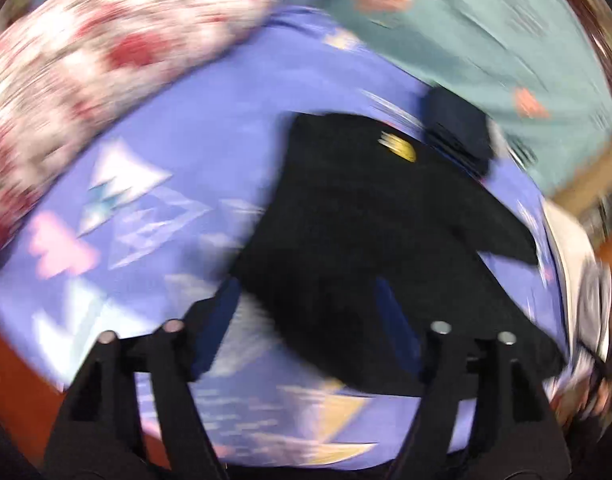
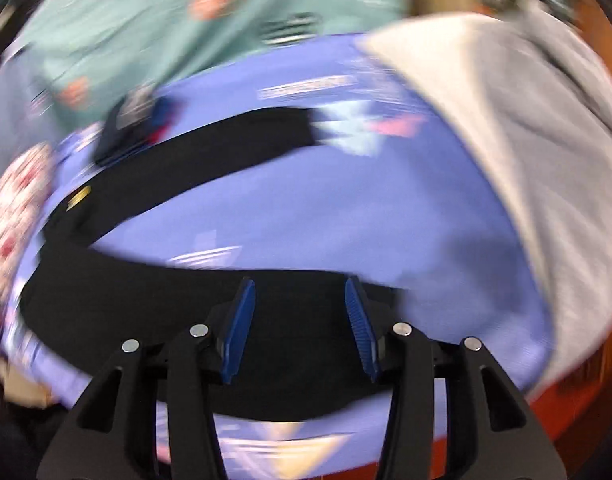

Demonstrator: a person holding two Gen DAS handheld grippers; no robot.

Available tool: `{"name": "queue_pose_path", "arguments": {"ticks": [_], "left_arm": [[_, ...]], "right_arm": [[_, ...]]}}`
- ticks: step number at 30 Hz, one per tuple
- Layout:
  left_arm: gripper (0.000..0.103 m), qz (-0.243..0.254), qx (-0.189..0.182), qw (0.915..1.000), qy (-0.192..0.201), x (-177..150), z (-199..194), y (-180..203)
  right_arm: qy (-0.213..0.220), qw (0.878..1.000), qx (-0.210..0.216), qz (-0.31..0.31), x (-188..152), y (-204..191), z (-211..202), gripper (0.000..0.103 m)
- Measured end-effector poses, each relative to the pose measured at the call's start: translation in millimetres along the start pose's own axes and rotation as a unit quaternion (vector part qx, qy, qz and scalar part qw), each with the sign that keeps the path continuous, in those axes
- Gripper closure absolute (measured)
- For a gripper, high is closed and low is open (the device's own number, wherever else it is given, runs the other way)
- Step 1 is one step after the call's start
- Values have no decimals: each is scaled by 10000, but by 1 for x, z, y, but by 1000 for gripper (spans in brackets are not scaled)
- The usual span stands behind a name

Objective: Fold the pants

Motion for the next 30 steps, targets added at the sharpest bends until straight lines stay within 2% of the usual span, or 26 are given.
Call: {"name": "queue_pose_path", "arguments": {"ticks": [2, 4, 6, 7, 10, 11, 12, 14, 16, 17, 19, 22, 24, 26, 30], "left_arm": [[25, 386, -134, 9989, -249, -9, 26, 30], [25, 561, -102, 9961, -669, -28, 62, 38], [24, 427, -50, 9943, -973, -42, 86, 25], [24, 514, -75, 9947, -885, -41, 83, 25], [24, 744, -184, 9913, -1071, -32, 69, 33], [23, 832, -289, 9918, -923, -15, 59, 37], [21, 981, -230, 9919, -770, -1, 53, 38], [9, 1301, 94, 9908, -348, 40, 44, 37], [7, 1365, 224, 9903, -150, 72, 49, 33], [7, 1334, 358, 9903, -132, 96, 62, 23], [7, 1215, 492, 9911, -248, 124, 92, 4], [7, 1110, 657, 9905, -482, 150, 141, -17], [7, 1114, 704, 9898, -537, 160, 170, -23], [7, 1229, 578, 9886, -644, 170, 200, -19], [7, 1885, 569, 9766, -863, 165, 242, -5]], "right_arm": [[-268, 9986, 318, -334, -7, -35, 18, 53], [-641, 9956, 447, -513, -20, -55, 43, 51], [-1179, 9913, 287, -505, -41, -52, 71, 51], [-1536, 9871, 125, -426, -54, -46, 86, 51], [-1431, 9875, 107, -647, -49, -55, 78, 51], [-1294, 9885, 136, -769, -39, -62, 72, 51], [-1096, 9894, 246, -923, -23, -73, 64, 51], [-746, 9887, 443, -1226, 12, -99, 55, 47], [-403, 9845, 576, -1608, 50, -134, 60, 40], [-310, 9816, 653, -1766, 66, -149, 67, 39], [-229, 9736, 891, -2087, 99, -187, 96, 38], [-402, 9682, 1088, -2215, 131, -231, 154, 38], [-573, 9665, 1258, -2163, 138, -255, 183, 38], [-719, 9622, 1393, -2228, 140, -278, 204, 38], [-950, 9497, 1572, -2538, 134, -307, 235, 38]]}}
Point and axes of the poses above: each gripper's, at about its wrist camera, not at the fingertips, and z roughly the way its jaws point, y to its right, x to its top, the point moved 6 cm from there along z, roughly the way its jaws point, and after that the axes turned 8 degrees about y, right-handed, at the moved point
